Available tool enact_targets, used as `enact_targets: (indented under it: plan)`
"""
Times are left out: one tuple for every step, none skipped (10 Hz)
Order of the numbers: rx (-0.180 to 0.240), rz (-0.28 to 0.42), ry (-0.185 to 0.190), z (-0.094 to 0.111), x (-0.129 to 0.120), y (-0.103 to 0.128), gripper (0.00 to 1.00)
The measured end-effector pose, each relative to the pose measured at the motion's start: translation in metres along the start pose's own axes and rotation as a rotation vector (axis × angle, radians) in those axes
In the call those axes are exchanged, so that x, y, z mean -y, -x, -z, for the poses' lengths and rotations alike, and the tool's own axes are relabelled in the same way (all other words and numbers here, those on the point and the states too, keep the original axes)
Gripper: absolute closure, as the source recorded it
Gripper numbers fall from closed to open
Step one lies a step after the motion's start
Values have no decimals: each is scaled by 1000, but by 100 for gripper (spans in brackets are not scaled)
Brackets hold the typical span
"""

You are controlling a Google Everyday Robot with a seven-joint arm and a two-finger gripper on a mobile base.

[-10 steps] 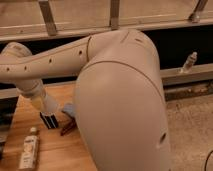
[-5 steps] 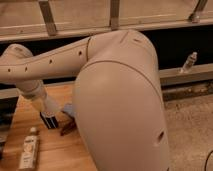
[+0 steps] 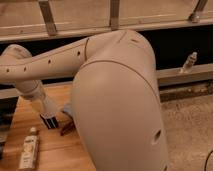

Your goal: Place the ceramic cup over the eraser

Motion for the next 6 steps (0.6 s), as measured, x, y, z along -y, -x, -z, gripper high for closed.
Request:
enact_targets:
  plan:
    - [2, 6, 2, 0, -1, 3, 100]
    - [4, 14, 4, 0, -2, 7, 100]
    - [5, 20, 6, 0, -3, 9, 100]
    - [5, 26, 9, -1, -4, 12, 100]
    - [5, 31, 12, -2, -6, 14, 100]
    - [4, 35, 17, -4, -7, 15, 100]
